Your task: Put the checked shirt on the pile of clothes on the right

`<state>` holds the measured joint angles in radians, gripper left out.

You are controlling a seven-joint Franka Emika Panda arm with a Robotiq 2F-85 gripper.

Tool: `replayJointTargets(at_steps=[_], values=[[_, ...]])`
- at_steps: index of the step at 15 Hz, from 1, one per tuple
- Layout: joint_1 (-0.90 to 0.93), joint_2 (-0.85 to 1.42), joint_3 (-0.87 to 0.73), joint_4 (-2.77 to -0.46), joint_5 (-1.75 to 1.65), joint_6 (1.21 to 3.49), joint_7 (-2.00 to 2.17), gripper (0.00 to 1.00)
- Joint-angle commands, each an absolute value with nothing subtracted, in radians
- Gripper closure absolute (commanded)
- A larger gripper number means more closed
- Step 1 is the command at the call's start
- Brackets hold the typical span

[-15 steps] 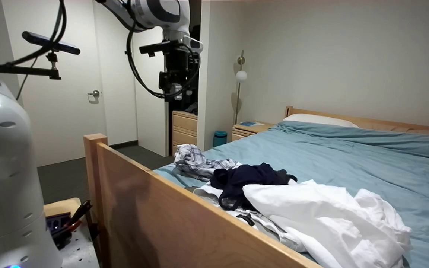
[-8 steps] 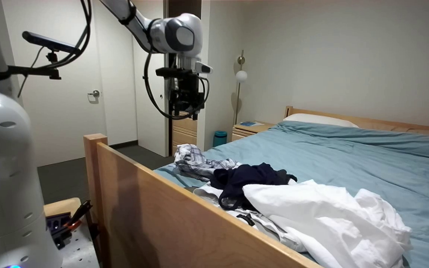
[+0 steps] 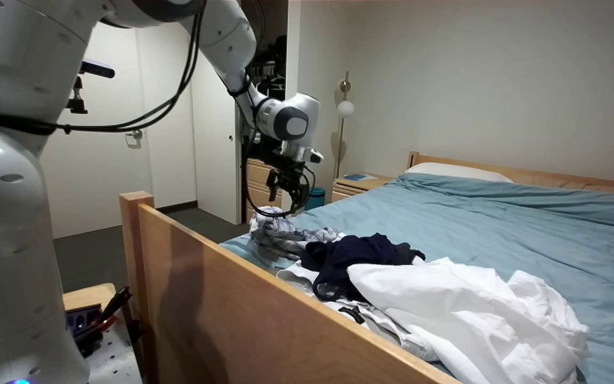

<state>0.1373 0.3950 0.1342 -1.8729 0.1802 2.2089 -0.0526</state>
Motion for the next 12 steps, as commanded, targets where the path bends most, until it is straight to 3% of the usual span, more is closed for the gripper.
replayJointTargets(at_steps=[1,11,12], values=[[0.158,0.538,0.114,-1.741,0.133,2.185,0.042,0.0],[0.218,0.757,0.048,-1.58,0.061,2.175,0.225,0.0],[0.216,0.769,0.048,-1.568,0.06,2.166,0.224,0.25]])
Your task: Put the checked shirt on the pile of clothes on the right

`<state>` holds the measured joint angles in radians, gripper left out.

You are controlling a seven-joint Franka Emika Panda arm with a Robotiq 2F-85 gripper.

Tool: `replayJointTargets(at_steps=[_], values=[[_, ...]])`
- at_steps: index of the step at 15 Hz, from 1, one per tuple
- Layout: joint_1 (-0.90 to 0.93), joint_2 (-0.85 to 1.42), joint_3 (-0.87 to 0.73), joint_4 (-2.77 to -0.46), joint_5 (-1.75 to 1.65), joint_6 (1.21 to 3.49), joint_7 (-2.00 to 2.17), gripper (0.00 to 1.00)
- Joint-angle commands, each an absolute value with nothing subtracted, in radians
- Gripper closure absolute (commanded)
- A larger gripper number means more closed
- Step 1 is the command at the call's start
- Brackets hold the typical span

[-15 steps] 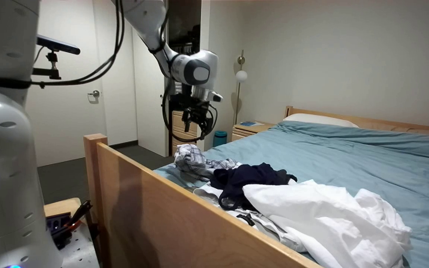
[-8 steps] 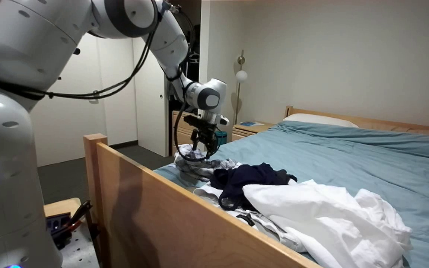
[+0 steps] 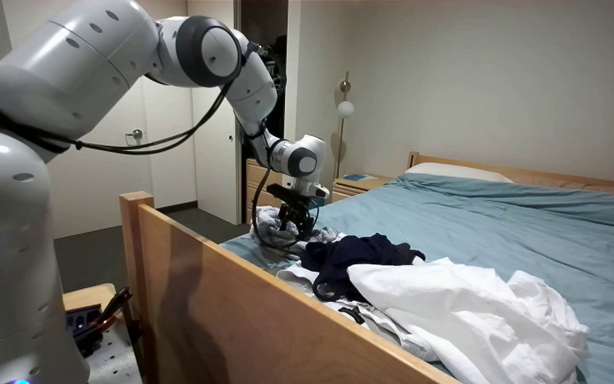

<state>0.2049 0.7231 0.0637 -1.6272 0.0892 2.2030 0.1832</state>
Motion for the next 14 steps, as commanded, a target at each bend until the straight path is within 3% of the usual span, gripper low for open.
replayJointTargets(at_steps=[1,11,14], values=[[0.214,0.777,0.049,-1.557,0.063,2.156,0.221,0.27],[0.178,0.763,0.071,-1.509,0.095,2.068,0.17,0.92],[0.162,0.759,0.083,-1.503,0.106,2.048,0.141,0.98]])
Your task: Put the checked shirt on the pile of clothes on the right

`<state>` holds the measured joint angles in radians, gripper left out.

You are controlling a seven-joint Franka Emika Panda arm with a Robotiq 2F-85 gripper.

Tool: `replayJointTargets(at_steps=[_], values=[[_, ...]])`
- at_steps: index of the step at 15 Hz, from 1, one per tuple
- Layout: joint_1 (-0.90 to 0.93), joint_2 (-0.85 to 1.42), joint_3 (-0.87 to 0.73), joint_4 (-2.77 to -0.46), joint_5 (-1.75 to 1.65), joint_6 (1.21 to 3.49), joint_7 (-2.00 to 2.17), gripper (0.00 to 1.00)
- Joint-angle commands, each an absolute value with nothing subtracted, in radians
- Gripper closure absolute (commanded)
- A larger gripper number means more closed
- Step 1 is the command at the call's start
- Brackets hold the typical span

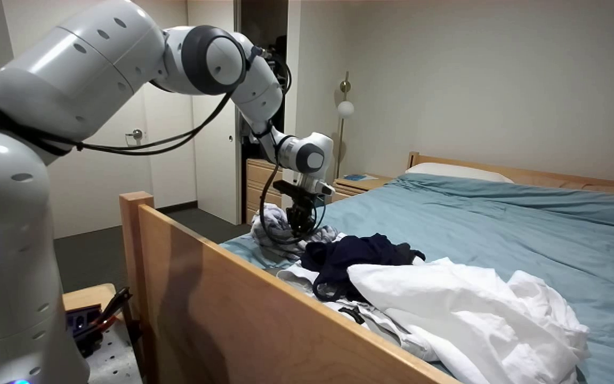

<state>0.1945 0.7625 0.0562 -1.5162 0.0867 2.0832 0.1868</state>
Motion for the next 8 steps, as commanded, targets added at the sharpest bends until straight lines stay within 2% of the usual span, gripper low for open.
replayJointTargets(at_steps=[1,2,8], values=[[0.147,0.753,0.101,-1.505,0.125,2.048,0.109,0.98],[0.138,0.745,0.109,-1.508,0.136,2.044,0.092,0.95],[0.04,0.519,0.114,-1.676,0.214,2.109,0.004,0.95]])
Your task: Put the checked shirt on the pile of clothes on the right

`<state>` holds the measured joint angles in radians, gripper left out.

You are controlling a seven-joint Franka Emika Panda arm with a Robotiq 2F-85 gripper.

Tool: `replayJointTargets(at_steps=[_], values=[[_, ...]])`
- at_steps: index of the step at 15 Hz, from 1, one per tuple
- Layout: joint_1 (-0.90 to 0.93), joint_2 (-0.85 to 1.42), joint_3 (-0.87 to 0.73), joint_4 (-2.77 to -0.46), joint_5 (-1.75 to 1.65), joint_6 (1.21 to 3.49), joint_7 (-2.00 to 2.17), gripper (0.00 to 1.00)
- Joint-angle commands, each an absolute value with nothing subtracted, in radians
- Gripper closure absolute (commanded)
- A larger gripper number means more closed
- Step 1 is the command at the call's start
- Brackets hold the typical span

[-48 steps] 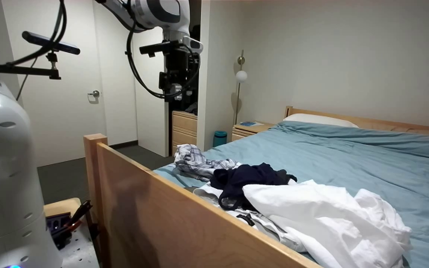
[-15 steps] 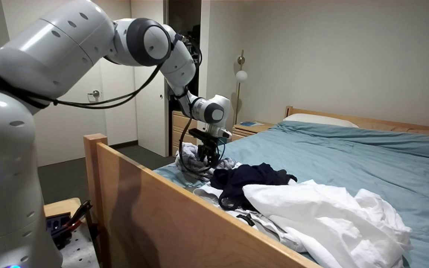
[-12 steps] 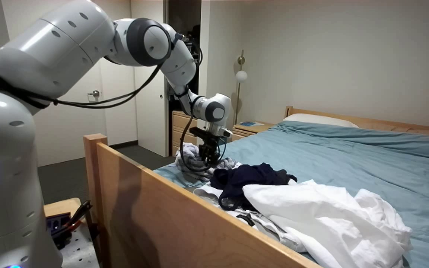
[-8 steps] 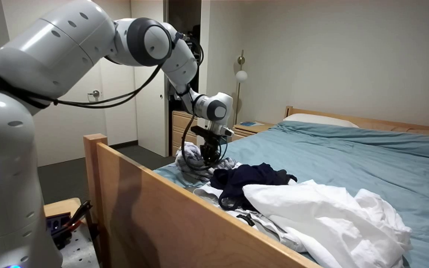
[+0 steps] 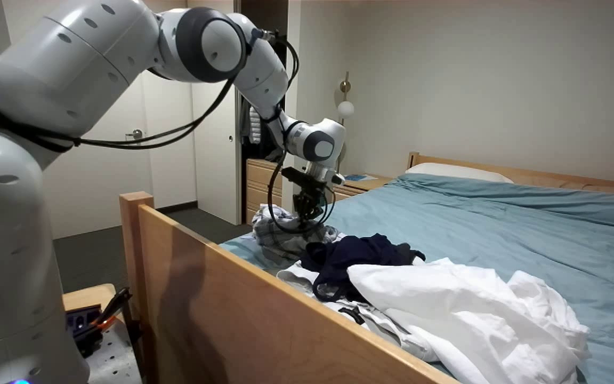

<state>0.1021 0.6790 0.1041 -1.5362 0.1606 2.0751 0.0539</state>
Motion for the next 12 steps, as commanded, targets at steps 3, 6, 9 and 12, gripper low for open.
replayJointTargets(at_steps=[3,6,9,12], values=[[0.004,0.381,0.087,-1.755,0.24,2.155,0.019,0.95],[-0.027,0.241,0.058,-1.816,0.246,2.19,0.014,0.95],[-0.05,0.108,0.026,-1.847,0.258,2.193,0.017,0.95],[-0.076,-0.012,-0.019,-1.85,0.316,2.159,0.007,0.95]])
